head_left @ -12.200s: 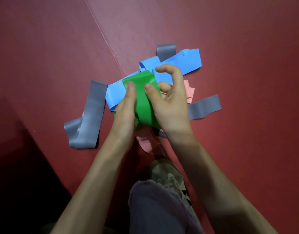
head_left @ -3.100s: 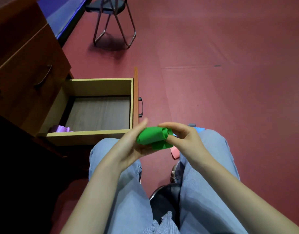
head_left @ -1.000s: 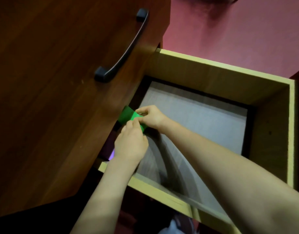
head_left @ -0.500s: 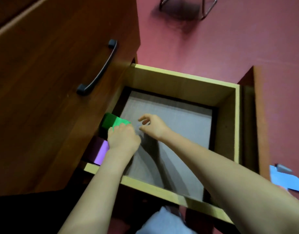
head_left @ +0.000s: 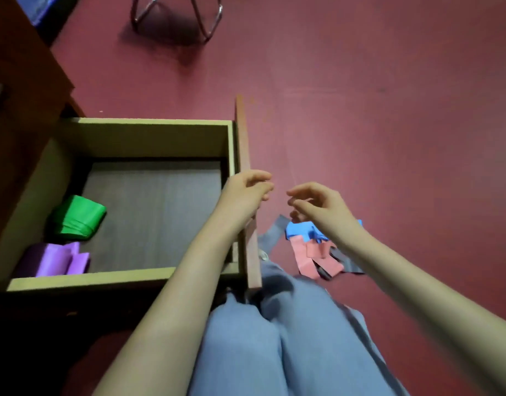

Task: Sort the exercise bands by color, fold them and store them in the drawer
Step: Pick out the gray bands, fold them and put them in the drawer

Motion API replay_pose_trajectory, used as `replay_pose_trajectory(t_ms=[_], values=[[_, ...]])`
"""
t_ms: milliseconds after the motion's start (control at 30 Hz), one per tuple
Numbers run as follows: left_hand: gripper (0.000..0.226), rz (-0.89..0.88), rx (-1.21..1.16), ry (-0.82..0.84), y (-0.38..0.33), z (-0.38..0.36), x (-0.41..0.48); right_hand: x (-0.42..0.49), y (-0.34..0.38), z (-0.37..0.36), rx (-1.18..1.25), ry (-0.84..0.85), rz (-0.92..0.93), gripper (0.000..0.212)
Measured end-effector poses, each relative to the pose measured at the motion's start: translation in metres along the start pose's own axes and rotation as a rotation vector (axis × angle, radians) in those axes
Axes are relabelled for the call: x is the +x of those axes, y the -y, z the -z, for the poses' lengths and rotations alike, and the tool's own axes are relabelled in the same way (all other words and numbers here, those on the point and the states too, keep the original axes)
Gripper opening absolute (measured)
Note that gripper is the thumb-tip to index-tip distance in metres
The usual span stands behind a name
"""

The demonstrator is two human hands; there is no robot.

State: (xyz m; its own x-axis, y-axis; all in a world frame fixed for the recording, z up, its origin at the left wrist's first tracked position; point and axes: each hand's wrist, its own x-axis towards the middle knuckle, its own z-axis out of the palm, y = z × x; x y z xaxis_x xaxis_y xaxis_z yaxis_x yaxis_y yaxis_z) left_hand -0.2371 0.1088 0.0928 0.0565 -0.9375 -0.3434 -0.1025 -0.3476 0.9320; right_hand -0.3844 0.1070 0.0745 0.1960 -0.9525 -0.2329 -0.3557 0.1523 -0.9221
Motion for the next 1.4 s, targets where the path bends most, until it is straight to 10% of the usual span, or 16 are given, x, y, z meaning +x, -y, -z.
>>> replay_pose_trajectory(t_ms=[633,1067,1267,1400], values=[[0.016,0.21,0.129,0.114,0.01,-0.144,0.075,0.001,-0.124,0.13,0.15,-0.18,-0.342,0.022],[0.017,0.402,0.747,0.251,0.218,-0.193,0.238,0.105,-0.279,0.123,0.291,-0.174,-0.51,0.025],[0.065,0.389,0.93,0.405,0.299,-0.195,0.267,0.125,-0.365,0.089,0.248,-0.122,-0.648,0.027],[0.069,0.425,0.912,0.217,0.327,-0.195,0.285,0.13,-0.391,0.066,0.283,-0.126,-0.691,0.034]])
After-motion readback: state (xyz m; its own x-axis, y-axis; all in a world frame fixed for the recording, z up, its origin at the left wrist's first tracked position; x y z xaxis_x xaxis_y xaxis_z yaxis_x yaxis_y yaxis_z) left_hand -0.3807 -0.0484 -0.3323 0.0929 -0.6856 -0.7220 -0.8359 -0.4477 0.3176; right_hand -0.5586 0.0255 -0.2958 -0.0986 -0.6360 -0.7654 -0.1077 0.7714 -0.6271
